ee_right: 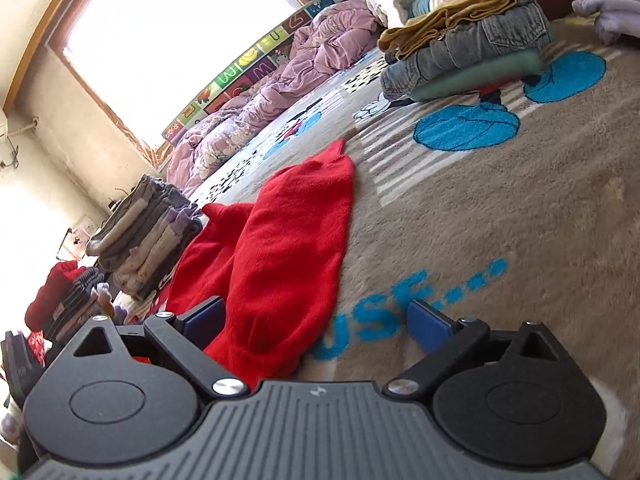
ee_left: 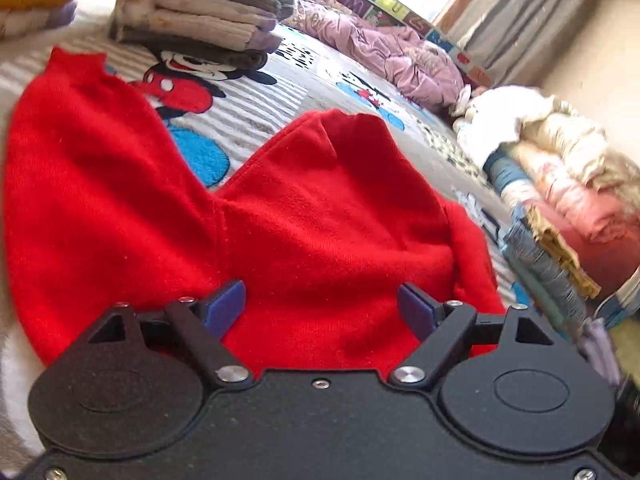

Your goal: Fold clothes

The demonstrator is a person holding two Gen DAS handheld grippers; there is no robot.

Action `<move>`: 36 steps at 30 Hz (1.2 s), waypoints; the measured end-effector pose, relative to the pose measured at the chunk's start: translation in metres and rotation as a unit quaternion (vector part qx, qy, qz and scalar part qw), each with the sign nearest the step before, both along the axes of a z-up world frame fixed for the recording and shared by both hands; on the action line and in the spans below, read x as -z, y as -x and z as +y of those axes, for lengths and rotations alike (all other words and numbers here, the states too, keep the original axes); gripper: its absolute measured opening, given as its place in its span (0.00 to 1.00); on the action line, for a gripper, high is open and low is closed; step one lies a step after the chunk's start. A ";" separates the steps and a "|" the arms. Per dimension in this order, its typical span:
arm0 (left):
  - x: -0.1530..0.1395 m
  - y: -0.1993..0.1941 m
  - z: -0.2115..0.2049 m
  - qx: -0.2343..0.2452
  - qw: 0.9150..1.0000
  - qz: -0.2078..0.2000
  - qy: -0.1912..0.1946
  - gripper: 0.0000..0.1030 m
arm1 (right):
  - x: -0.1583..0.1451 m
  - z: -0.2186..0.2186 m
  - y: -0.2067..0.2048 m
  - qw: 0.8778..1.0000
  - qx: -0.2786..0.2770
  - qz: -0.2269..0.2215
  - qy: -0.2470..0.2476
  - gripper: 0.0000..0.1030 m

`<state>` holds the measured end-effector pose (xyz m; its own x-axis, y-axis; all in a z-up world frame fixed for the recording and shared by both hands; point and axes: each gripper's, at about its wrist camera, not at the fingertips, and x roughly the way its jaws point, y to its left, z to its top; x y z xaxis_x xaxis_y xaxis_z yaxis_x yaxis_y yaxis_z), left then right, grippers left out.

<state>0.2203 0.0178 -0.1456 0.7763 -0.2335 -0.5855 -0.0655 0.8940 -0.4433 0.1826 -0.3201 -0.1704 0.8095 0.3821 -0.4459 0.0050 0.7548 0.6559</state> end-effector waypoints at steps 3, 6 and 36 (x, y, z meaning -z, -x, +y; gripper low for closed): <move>0.004 -0.006 -0.007 0.019 1.000 -0.002 -0.018 0.97 | -0.003 -0.011 -0.052 0.999 -0.015 0.030 -0.012 0.91; 0.005 -0.010 -0.011 0.017 0.999 -0.007 -0.030 0.99 | -0.006 -0.018 -0.115 0.998 -0.025 0.058 -0.005 0.83; 0.005 -0.015 -0.007 0.017 1.000 -0.015 -0.015 0.99 | -0.062 -0.085 -0.108 0.994 0.087 -0.048 -0.044 0.05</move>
<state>0.2355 0.0112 -0.1505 0.7851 -0.2424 -0.5699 -0.0227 0.9083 -0.4177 0.2908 -0.4046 -0.1082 0.9037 0.2675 -0.3343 0.0638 0.6879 0.7230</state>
